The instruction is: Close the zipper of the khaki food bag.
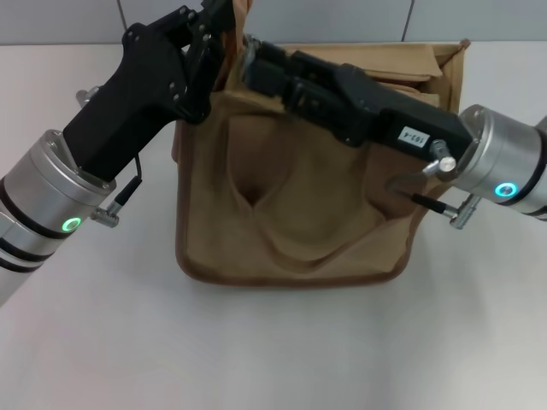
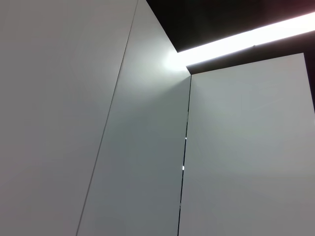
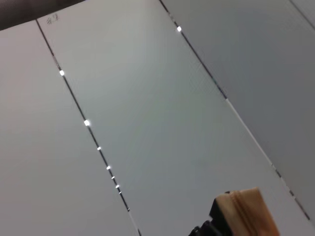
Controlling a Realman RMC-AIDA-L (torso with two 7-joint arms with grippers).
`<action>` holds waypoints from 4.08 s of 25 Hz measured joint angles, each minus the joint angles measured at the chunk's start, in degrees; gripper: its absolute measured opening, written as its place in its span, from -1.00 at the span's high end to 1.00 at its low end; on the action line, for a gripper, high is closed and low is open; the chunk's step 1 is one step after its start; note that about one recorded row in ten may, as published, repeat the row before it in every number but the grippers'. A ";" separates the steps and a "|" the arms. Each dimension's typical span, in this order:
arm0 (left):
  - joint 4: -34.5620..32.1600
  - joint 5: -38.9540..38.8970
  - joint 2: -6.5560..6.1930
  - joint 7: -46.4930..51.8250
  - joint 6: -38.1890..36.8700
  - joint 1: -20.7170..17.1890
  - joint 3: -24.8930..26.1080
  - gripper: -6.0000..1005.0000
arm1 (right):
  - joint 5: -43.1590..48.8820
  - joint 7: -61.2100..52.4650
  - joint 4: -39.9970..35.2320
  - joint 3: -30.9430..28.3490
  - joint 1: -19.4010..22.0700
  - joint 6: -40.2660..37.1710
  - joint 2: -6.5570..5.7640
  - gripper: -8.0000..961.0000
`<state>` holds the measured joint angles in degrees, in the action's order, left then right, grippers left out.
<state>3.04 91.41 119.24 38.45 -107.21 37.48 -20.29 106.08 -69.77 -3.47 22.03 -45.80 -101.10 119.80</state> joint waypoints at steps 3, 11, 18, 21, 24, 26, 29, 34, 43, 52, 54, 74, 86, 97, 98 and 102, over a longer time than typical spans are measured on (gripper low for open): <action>0.04 -0.01 0.02 0.01 0.01 -0.04 -0.01 0.83 | -0.04 0.01 -0.11 1.04 -0.23 -1.73 0.00 -0.03; 0.03 -0.01 0.03 0.05 0.05 -0.45 -0.01 0.83 | -1.82 4.44 -0.58 -0.70 2.51 -8.47 -0.09 -0.02; 0.06 -0.01 0.02 0.12 0.08 -0.57 0.00 0.82 | -3.75 5.44 -0.19 -0.90 5.05 -8.14 -0.19 -0.02; 0.24 -0.01 0.02 0.11 0.10 -0.51 -0.01 0.82 | -3.40 4.84 -0.03 -0.43 4.95 -6.35 -0.19 -0.01; 0.62 0.00 0.02 0.11 0.09 -0.32 -0.01 0.82 | -3.05 4.63 0.68 -0.34 4.50 -3.74 -0.13 -0.01; 0.66 0.00 0.02 0.10 -0.01 -0.26 -0.01 0.82 | -3.02 4.62 1.24 -0.31 4.09 -2.17 -0.08 -0.01; 0.68 0.00 0.02 0.10 -0.09 -0.22 -0.02 0.82 | -2.90 4.61 1.90 0.21 3.50 -1.02 -0.04 -0.01; 0.74 0.01 0.02 0.08 -0.11 -0.15 0.02 0.82 | -2.77 4.60 2.81 1.66 2.50 0.40 -0.01 -0.01; 0.74 0.00 0.02 0.05 -0.15 -0.11 -0.03 0.82 | -2.74 4.55 4.29 2.64 -0.15 -0.44 0.00 -0.01; 0.83 0.00 0.02 0.05 -0.27 -0.47 0.19 0.81 | -3.15 3.94 4.00 3.39 0.91 -6.13 -0.14 -0.01; 0.83 0.00 0.02 0.05 -0.28 -0.54 0.29 0.81 | -3.22 3.94 3.03 3.36 2.17 -7.31 -0.15 -0.01; 1.36 0.00 0.02 0.05 0.01 -0.08 -0.02 0.81 | -3.44 0.73 2.46 2.26 1.89 0.93 -0.07 -0.01; 1.35 0.00 0.02 0.05 0.06 0.14 0.14 0.80 | -3.18 -0.71 2.66 2.73 1.20 0.91 -0.04 -0.01; 1.35 0.00 0.02 0.01 0.02 0.09 0.17 0.80 | -3.15 -3.71 2.55 2.75 0.43 1.60 0.00 -0.01; 1.35 -0.01 0.02 0.00 -0.02 0.09 0.17 0.80 | -3.11 -3.75 2.54 2.75 0.42 1.23 0.00 -0.01; 1.35 0.04 0.02 -0.01 -0.67 0.06 0.17 0.80 | -3.03 -3.75 2.47 2.75 0.61 -0.07 0.00 -0.01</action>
<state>4.40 91.44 119.27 38.43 -107.88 37.54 -20.12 103.05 -73.51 -1.01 24.78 -45.19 -101.16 119.80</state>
